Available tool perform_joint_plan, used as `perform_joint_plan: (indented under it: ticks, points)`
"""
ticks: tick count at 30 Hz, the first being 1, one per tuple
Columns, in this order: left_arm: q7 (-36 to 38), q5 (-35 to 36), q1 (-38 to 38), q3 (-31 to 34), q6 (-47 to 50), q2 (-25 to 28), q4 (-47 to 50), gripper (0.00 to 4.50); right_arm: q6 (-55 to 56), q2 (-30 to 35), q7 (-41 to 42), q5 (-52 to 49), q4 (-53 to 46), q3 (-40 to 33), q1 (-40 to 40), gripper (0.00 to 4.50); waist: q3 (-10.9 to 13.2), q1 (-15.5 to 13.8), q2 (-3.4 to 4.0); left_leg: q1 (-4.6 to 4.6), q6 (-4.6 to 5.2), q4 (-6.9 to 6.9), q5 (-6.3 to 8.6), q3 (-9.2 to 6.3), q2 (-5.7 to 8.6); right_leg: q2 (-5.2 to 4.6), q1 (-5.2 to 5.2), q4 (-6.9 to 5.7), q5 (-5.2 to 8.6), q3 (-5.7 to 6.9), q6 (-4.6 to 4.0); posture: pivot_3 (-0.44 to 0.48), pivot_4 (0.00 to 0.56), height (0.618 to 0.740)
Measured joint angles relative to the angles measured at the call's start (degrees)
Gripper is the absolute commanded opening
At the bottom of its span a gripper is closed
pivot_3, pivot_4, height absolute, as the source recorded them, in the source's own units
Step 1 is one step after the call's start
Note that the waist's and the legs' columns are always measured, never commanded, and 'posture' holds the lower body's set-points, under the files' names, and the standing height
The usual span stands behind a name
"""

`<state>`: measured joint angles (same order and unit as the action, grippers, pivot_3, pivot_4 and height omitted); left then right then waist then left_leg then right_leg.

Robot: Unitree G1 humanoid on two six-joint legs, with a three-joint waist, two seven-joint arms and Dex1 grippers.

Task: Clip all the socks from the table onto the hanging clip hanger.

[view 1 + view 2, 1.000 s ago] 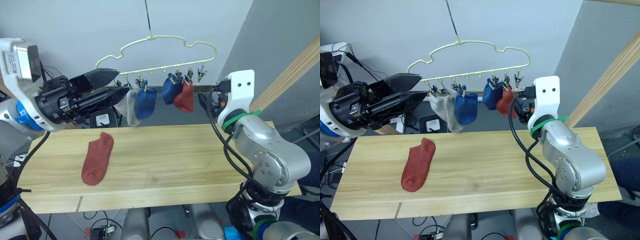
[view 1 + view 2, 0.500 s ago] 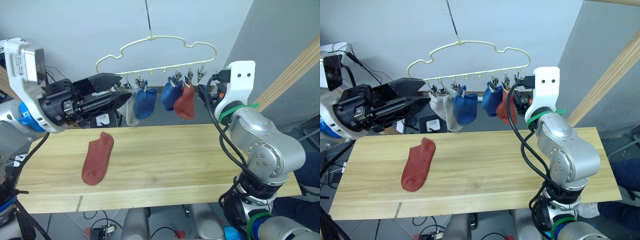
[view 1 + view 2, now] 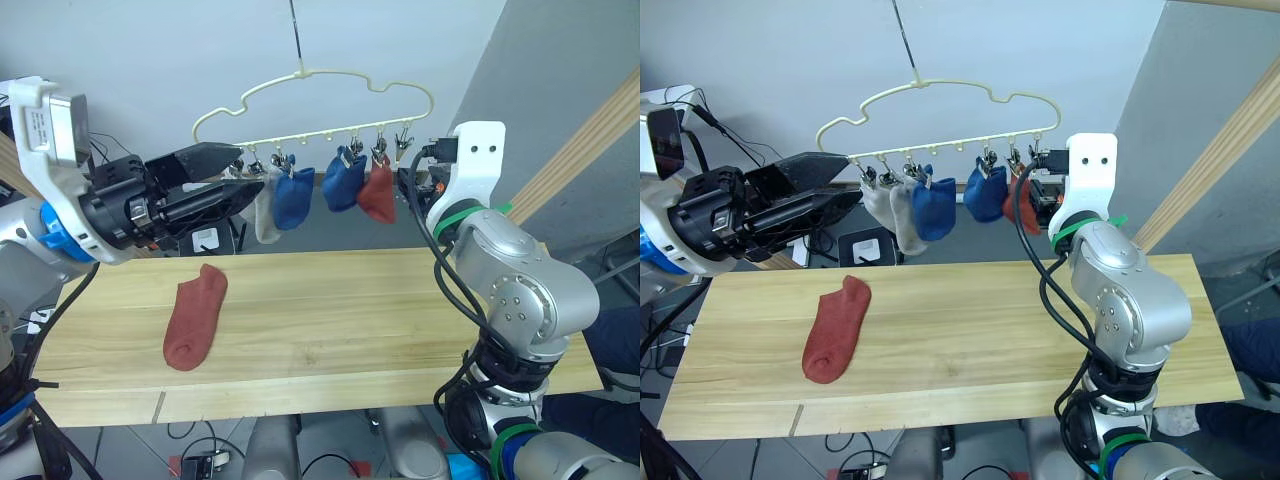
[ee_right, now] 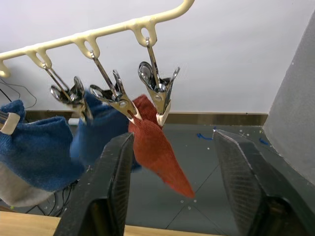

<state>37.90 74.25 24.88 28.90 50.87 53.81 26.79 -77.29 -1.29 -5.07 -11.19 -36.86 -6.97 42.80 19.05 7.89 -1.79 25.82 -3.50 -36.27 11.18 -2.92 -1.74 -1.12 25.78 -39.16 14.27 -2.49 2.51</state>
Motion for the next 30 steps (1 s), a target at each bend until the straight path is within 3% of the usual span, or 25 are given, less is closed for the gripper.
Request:
perform_joint_plan:
  ticks: [30]
  points:
    - [-4.98,2.46,-1.59,0.12,-0.15,0.93,2.03,3.23,11.97,0.11,1.2,-0.03,11.42,1.66,1.21,2.56,-0.02,-2.1,-0.03,-0.03,0.06,-0.7,-0.04,-0.05,0.02,0.04,0.0,-0.74,0.0,-0.02,0.0,-0.087,0.269,0.74]
